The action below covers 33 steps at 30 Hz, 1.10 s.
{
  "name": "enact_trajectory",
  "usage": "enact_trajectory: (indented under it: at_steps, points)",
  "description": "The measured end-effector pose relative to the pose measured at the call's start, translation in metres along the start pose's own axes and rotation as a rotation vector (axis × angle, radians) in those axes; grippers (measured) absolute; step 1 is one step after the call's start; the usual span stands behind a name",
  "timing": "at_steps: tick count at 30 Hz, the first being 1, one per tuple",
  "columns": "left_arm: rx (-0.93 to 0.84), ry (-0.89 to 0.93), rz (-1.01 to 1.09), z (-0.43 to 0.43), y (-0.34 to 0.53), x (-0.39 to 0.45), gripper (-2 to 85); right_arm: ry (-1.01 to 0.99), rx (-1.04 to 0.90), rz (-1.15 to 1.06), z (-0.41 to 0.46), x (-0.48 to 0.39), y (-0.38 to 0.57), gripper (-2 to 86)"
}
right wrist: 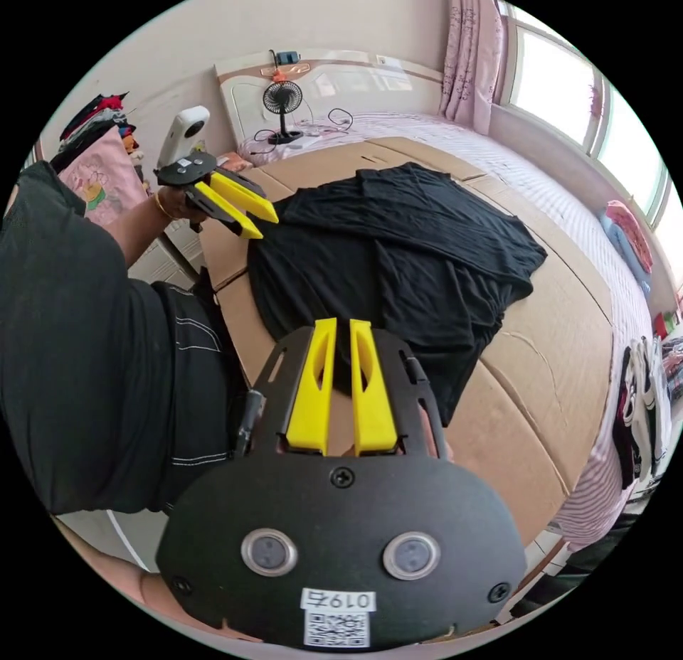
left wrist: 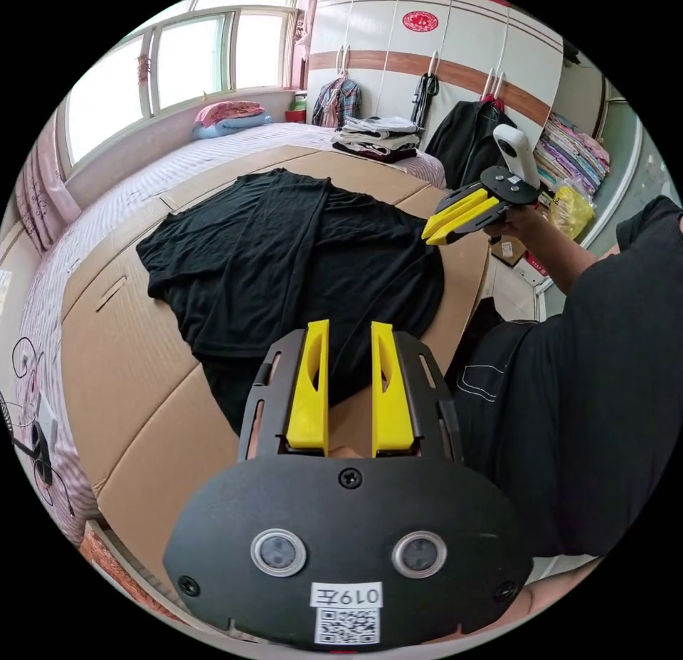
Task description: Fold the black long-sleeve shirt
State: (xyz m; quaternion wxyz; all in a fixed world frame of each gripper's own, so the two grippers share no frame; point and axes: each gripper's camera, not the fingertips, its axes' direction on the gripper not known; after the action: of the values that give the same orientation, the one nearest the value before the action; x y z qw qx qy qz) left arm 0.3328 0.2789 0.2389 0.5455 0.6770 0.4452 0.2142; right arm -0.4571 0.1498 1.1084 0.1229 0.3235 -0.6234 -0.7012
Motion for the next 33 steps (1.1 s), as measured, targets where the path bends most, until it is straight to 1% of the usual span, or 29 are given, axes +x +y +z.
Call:
enact_trajectory:
  at_steps: [3,8,11,14,17,19,22,24,25,26,27,28,29,30,33]
  points:
    - [-0.020,0.091,-0.010,0.020,-0.008,-0.005,8.3,-0.108,-0.024,0.020,0.016,0.008,-0.005,5.7]
    - [-0.074,0.119,-0.007,0.035,-0.010,0.000,8.3,-0.148,-0.054,0.030,0.029,0.004,-0.009,6.1]
    - [-0.094,0.146,0.014,0.040,-0.010,0.010,8.0,-0.151,-0.048,-0.023,0.027,-0.011,-0.010,4.1]
    - [-0.109,0.188,0.059,0.038,-0.006,0.026,7.4,-0.148,-0.070,-0.089,0.024,-0.029,-0.007,4.3]
    - [-0.123,0.226,0.084,0.035,0.003,0.042,6.9,-0.155,-0.092,-0.102,0.020,-0.043,-0.003,4.7]
    - [-0.151,0.220,0.087,0.034,0.009,0.050,6.6,-0.144,-0.095,-0.102,0.015,-0.051,-0.001,4.8]
    - [-0.154,0.110,0.081,0.023,0.016,0.060,6.2,0.010,-0.069,-0.077,0.000,-0.062,0.000,4.6]
    - [-0.076,-0.040,-0.012,0.003,0.021,0.055,6.1,0.239,-0.075,-0.068,-0.007,-0.069,0.000,4.8]
    - [-0.050,-0.085,-0.046,-0.002,0.023,0.052,6.1,0.301,-0.092,-0.077,-0.006,-0.072,0.000,5.0]
    - [-0.004,-0.195,-0.103,-0.010,0.027,0.048,6.0,0.403,-0.131,-0.120,-0.002,-0.079,-0.002,5.7]
    - [0.007,-0.290,-0.108,-0.014,0.031,0.049,6.0,0.482,-0.170,-0.180,0.005,-0.089,-0.005,6.2]
    - [0.004,-0.332,-0.096,-0.015,0.031,0.052,6.1,0.515,-0.192,-0.215,0.009,-0.095,-0.008,6.3]
    - [-0.012,-0.392,-0.055,-0.015,0.031,0.060,6.3,0.567,-0.234,-0.295,0.018,-0.108,-0.012,6.8]
    - [-0.047,-0.422,0.015,-0.010,0.029,0.071,6.6,0.597,-0.262,-0.373,0.027,-0.121,-0.017,7.4]
    - [-0.167,-0.428,0.184,0.011,0.021,0.099,7.4,0.580,-0.280,-0.517,0.045,-0.147,-0.030,7.6]
